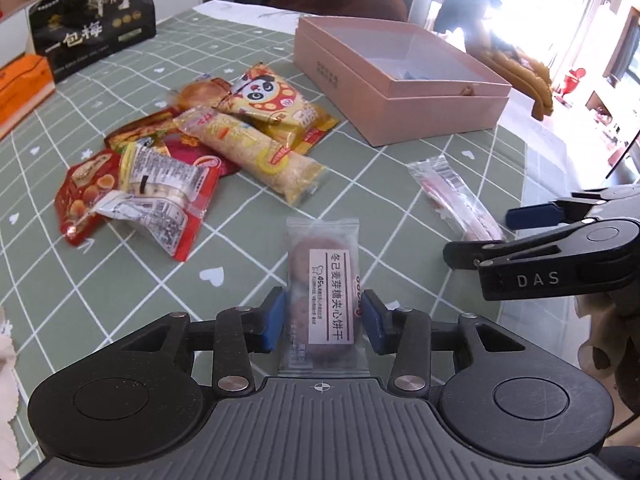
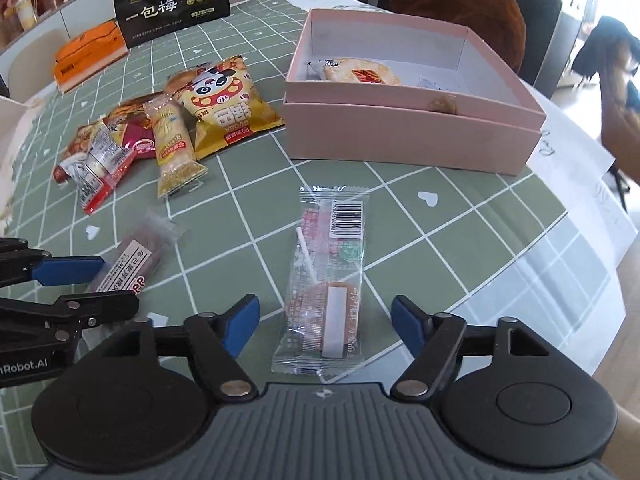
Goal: Organize snacks
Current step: 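Grasp the brown biscuit packet with the left gripper while the right gripper holds the clear snack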
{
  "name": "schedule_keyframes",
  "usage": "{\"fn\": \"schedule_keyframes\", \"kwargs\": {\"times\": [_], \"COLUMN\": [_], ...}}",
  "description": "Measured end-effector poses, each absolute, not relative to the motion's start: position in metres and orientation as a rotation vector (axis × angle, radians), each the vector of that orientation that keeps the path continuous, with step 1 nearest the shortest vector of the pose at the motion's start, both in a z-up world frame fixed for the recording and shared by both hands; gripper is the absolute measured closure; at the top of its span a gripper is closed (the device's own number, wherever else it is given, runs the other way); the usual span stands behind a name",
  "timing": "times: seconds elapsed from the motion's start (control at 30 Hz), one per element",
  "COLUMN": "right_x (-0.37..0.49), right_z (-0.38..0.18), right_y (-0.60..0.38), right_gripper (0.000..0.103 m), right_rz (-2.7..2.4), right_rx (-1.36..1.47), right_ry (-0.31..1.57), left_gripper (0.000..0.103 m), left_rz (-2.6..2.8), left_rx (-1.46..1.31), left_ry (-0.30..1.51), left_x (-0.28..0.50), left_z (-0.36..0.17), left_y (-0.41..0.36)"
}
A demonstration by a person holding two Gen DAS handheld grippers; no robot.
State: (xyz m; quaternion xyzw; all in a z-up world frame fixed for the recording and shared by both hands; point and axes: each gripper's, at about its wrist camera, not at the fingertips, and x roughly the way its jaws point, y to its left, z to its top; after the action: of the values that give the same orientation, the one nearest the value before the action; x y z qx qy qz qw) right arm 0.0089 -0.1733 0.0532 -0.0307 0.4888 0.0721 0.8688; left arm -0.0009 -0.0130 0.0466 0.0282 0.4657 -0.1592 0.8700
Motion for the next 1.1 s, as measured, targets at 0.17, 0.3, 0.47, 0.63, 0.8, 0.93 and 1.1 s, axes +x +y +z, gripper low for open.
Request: {"fn": "schedule_keyframes", "kwargs": {"times": [0.17,0.3,0.47,0.63,0.8,0.93,1.1], "right_x": [0.008,0.006,0.000,0.000,-0.005,-0.001,0.008], "right_z": [0.051,0.050,0.048,0.047,0.046,0.045,0.049], "right_y": [-0.180,-0.182,-0.184,-0.185,-0.186,-0.185,-0.180], "right_gripper": [0.021,0.020,0.017,0.015,0.015,0.013,0.031], "right_rz": [0.140,0.143,0.133,0.126,0.129,0.137,0.173], "right_rx": [-0.045,-0.050,-0.044,-0.040,-0.044,-0.052,-0.071], "right_ry": [0.999,0.987,0.962,0.951,0.930,0.934,0.955], "left_gripper": [0.054,0.054,0.046,0.030,0.030,0.030,0.032], "left_rz": [-0.320,-0.305,-0.336,-0.410,-0.406,-0.380,-0.363], "left_rx": [0.107,0.123,0.107,0.020,0.030,-0.008,0.006], "left_ry": [0.975,0.963,0.946,0.939,0.948,0.963,1.002], "left_x": [0.007,0.009,0.006,0.003,0.006,0.012,0.021], "left_z": [0.047,0.046,0.044,0.042,0.043,0.044,0.047], "left_y": [-0.018,-0.019,-0.017,-0.010,-0.014,-0.015,-0.019]}}
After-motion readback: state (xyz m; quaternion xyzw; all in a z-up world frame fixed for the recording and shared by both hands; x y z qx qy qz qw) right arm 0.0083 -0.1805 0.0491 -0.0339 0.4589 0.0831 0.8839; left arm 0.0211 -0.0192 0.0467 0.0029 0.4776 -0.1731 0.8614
